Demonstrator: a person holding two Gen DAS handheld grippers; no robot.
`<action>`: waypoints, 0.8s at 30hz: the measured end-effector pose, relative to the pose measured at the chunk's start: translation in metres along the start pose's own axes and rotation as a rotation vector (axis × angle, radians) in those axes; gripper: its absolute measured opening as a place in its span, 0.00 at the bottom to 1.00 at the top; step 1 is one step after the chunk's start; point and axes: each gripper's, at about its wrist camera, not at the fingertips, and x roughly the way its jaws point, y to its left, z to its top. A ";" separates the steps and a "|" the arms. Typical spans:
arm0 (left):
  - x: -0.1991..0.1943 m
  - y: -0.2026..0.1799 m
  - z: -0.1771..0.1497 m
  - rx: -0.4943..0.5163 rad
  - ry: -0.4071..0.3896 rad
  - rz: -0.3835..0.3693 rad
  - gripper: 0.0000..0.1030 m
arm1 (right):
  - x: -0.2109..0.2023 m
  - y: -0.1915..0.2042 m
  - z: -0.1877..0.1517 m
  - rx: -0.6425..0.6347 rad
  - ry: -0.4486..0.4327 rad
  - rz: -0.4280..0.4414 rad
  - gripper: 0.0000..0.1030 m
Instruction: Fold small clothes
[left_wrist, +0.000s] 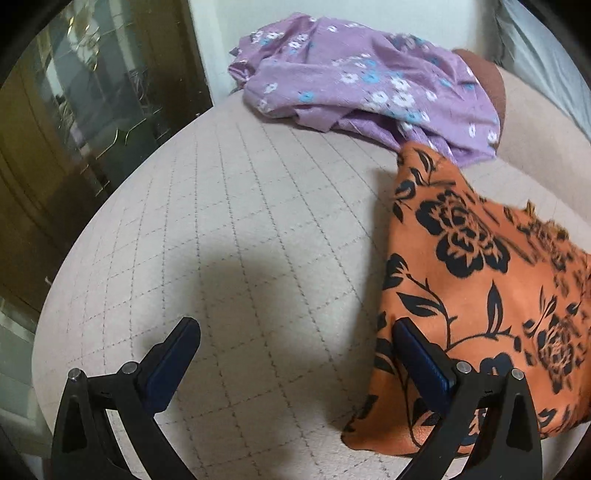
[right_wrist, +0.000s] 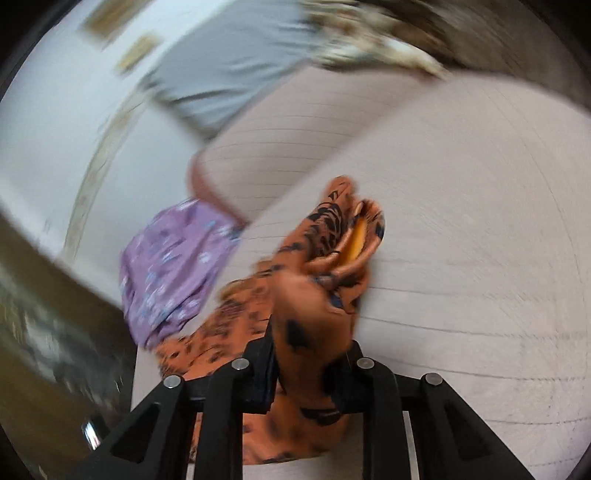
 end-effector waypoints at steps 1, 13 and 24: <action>-0.001 0.003 0.002 -0.012 -0.001 -0.002 1.00 | -0.002 0.016 -0.003 -0.038 0.001 0.014 0.22; 0.001 0.074 0.010 -0.206 0.012 0.039 1.00 | 0.069 0.199 -0.100 -0.223 0.207 0.209 0.21; 0.003 0.106 0.011 -0.268 0.021 0.016 1.00 | 0.090 0.231 -0.164 -0.242 0.331 0.326 0.12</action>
